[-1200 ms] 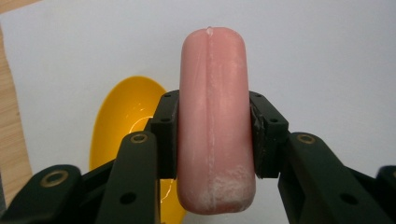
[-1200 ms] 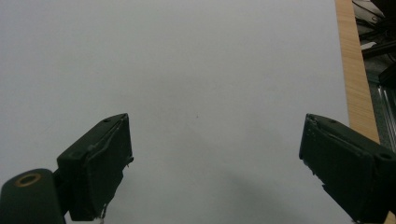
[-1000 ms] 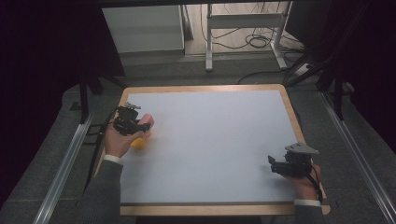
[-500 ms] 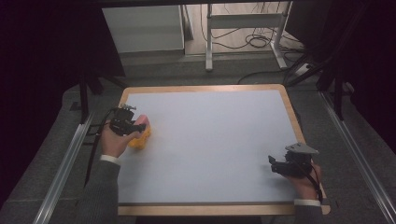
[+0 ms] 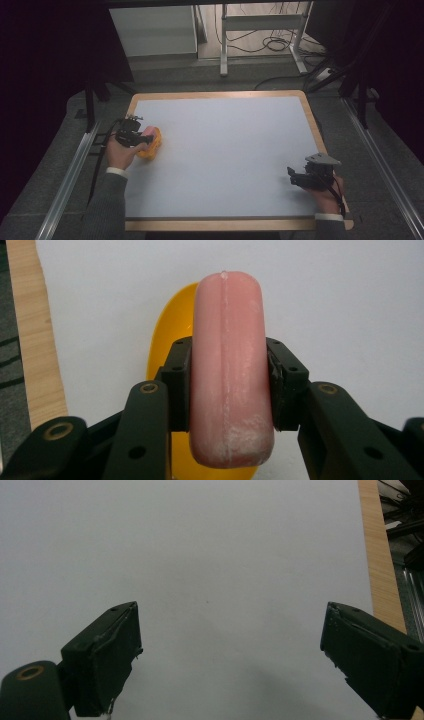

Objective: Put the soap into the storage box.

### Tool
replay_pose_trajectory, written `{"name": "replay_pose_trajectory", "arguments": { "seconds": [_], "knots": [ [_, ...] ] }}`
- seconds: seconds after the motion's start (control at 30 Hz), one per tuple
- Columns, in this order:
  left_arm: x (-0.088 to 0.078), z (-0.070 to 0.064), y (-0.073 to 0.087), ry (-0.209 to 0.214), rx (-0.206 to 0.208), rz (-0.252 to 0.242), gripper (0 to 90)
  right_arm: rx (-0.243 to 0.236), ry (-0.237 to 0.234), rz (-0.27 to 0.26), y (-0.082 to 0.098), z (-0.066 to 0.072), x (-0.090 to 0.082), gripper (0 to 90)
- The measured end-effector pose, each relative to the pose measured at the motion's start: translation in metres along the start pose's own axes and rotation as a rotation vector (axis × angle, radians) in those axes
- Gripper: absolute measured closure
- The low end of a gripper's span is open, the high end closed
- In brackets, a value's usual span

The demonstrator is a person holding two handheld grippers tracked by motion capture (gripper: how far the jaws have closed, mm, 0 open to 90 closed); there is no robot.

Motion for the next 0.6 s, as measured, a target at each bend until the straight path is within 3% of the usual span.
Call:
{"name": "replay_pose_trajectory", "arguments": {
  "seconds": [0.57,0.6],
  "knots": [
    [0.015,0.004,0.009,-0.009,-0.012,0.02,60.0,-0.003,-0.002,0.007,0.001,0.001,0.001,9.3],
    [0.013,0.003,0.007,-0.002,-0.017,0.0,54.5,-0.002,-0.003,0.007,0.001,0.001,0.001,9.3]
  ]
}}
Point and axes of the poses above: each handheld gripper's, and its own axes: x roughly forward along the jaws, y roughly out of its underside, z roughly to its left, the point moved 9 cm from there along x, roughly forward along the jaws, and after that the axes turned 11 degrees about -x, right-handed, at the moved point
